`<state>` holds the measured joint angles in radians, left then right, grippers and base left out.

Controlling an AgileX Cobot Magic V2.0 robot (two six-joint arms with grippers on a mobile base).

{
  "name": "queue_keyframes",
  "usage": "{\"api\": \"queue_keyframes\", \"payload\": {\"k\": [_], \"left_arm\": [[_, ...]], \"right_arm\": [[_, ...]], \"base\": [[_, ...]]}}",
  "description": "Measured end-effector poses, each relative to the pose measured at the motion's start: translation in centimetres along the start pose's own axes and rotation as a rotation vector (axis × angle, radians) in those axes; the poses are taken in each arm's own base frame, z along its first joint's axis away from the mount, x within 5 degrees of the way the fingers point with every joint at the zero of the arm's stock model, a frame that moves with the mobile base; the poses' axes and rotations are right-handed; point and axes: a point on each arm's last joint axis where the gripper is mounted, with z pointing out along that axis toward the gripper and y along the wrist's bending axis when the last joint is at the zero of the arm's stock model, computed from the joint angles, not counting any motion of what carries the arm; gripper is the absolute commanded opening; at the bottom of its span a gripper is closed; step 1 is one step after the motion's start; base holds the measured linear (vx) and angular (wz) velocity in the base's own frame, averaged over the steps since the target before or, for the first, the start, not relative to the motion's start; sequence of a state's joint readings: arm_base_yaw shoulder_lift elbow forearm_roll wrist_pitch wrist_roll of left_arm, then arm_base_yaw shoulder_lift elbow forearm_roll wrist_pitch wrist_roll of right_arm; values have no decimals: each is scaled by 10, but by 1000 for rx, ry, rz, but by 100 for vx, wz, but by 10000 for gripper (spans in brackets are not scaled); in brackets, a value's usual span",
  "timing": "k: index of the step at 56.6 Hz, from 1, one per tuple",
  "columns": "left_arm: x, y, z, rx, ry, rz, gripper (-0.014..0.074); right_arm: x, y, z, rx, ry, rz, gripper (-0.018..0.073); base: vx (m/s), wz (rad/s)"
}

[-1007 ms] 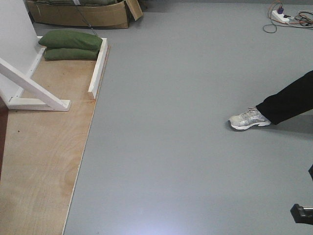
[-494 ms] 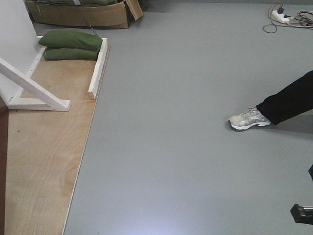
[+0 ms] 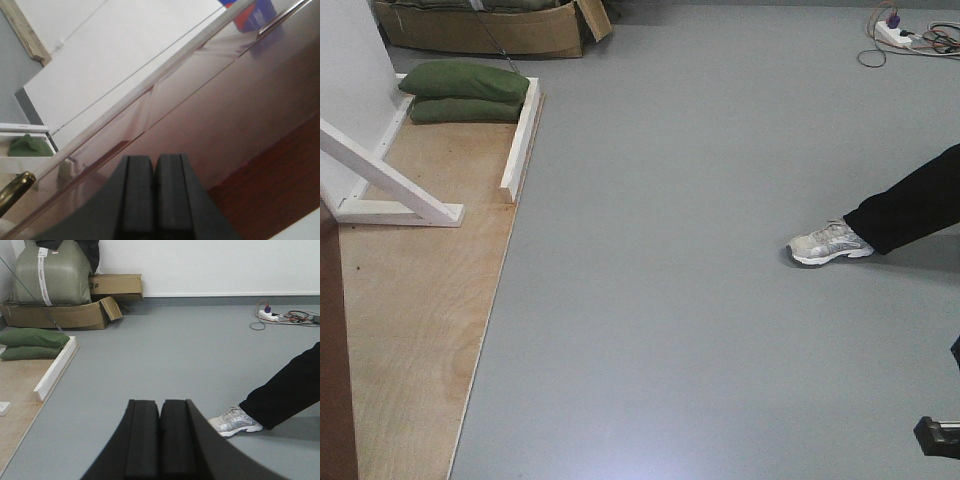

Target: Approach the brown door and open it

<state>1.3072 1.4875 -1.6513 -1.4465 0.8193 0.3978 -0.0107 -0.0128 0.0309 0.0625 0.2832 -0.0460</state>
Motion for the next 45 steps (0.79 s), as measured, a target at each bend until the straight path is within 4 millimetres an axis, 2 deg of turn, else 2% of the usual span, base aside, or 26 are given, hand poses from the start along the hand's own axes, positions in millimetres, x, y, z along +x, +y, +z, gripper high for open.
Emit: {"api": "queue_keyframes", "payload": {"k": [13,22,28,39,45], "left_arm": [[1,-1,1,1,4,2,-3],[-12,5,1,-66,-157,0,-3],[-15,12,9,-98,-229,-20,-3],[5,30,42,-108,-157,-68,-3],[21,30,57,-101,-98,-67,-3]], "right_arm": [[0,0,0,0,0,0,0],[0,0,0,0,0,0,0],[0,0,0,0,0,0,0],[0,0,0,0,0,0,0],[0,0,0,0,0,0,0]], "base": [[0,0],[0,0],[0,0],[0,0],[0,0]]}}
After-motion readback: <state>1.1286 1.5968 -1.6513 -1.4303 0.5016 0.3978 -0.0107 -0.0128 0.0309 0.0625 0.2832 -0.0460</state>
